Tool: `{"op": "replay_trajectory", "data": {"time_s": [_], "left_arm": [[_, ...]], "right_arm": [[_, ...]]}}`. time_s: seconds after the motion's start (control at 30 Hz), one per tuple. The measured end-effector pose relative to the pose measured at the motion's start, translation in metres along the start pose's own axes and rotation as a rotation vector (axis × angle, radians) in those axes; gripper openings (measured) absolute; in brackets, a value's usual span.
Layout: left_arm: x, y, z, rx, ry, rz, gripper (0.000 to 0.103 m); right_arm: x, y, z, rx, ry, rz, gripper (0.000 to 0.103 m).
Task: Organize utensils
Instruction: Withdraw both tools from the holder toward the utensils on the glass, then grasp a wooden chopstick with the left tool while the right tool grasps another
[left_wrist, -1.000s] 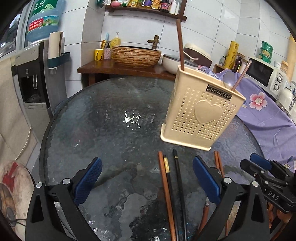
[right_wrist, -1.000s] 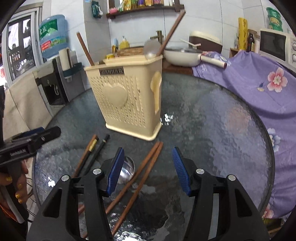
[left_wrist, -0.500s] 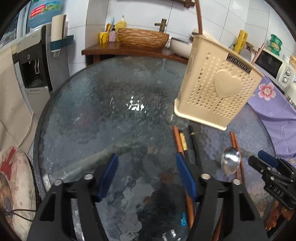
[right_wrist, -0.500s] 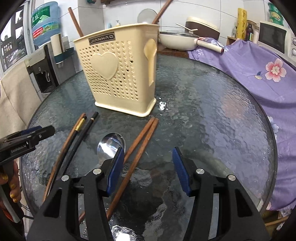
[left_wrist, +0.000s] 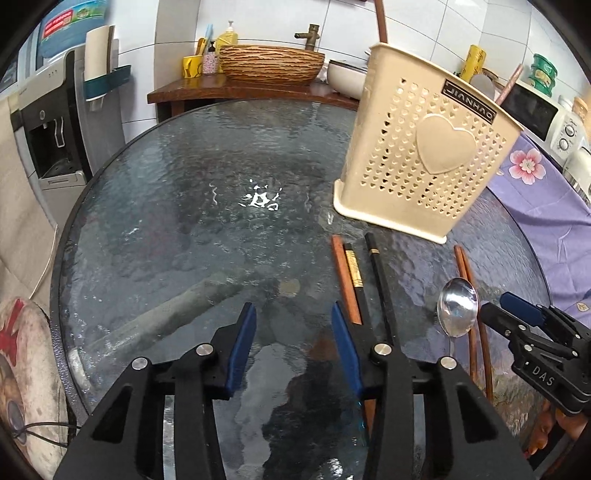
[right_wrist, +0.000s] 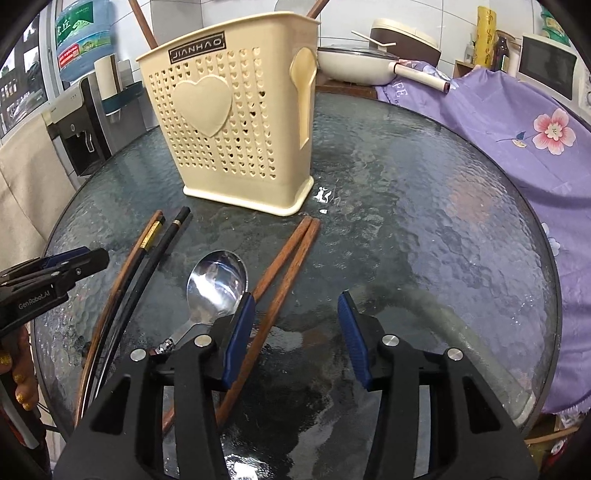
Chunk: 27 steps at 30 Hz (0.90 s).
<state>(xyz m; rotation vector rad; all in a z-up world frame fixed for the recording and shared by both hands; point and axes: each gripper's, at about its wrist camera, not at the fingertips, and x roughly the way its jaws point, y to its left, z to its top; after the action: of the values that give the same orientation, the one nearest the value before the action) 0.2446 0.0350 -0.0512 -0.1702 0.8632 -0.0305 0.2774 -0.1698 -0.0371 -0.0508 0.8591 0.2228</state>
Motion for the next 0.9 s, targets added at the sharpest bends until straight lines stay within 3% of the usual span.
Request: {"op": "replay_trajectory", "data": {"time_s": [0.33,0.67,0.9], "left_arm": [[0.004,-0.015,-0.005,0.033,0.019,-0.047,0.041],[0.006,-0.024,-0.005,0.098,0.014,0.004,0.037],[0.006,-0.010,0.001,0.074,0.028,0.014,0.036]], "right_arm": [[0.004,0.003,-0.004,0.007,0.014,0.001,0.047],[0.007,0.005,-0.005,-0.010,0.019,-0.027,0.046],[0.006,-0.005,-0.003,0.000,0.029,-0.022,0.043]]}}
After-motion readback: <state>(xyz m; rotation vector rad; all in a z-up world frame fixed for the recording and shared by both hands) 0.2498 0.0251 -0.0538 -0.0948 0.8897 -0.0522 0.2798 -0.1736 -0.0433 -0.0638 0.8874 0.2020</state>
